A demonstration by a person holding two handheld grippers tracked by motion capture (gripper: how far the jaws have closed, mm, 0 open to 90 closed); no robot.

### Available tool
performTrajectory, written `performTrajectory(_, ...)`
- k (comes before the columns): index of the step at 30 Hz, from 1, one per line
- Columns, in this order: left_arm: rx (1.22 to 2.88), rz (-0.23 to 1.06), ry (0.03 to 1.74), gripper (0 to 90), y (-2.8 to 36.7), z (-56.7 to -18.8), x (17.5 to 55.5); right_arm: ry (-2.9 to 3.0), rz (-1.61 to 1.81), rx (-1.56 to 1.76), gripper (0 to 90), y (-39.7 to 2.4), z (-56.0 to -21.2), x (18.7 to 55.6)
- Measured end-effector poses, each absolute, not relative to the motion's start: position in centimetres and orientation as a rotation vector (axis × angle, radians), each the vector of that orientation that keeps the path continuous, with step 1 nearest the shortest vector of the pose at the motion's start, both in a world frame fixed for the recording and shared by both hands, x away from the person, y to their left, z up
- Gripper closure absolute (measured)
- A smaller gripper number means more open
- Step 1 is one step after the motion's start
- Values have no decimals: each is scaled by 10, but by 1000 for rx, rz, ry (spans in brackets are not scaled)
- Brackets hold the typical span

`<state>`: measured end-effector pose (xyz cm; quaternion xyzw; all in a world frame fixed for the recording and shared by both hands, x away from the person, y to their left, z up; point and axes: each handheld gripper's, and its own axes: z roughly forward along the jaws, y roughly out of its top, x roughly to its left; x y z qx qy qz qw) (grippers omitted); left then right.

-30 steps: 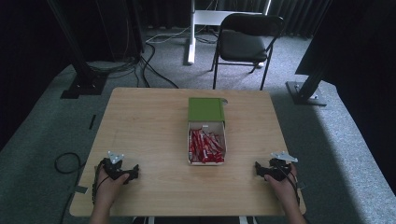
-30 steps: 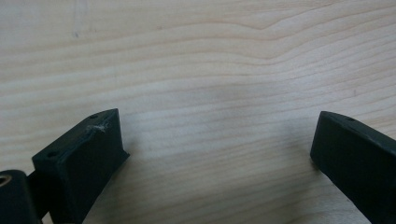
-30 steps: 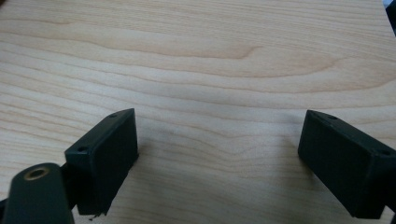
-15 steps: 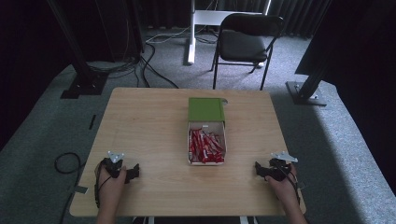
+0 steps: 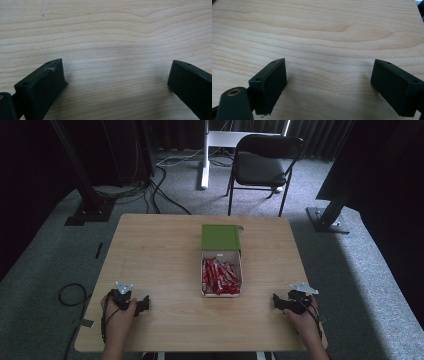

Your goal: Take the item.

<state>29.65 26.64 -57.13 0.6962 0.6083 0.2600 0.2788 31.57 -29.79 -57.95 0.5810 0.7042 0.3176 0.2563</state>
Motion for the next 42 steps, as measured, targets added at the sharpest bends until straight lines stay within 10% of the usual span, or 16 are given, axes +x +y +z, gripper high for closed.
performTrajectory(42,1859,701,1646,12,265,-571,297,1824,1072,1487,143,-252,-496,315)
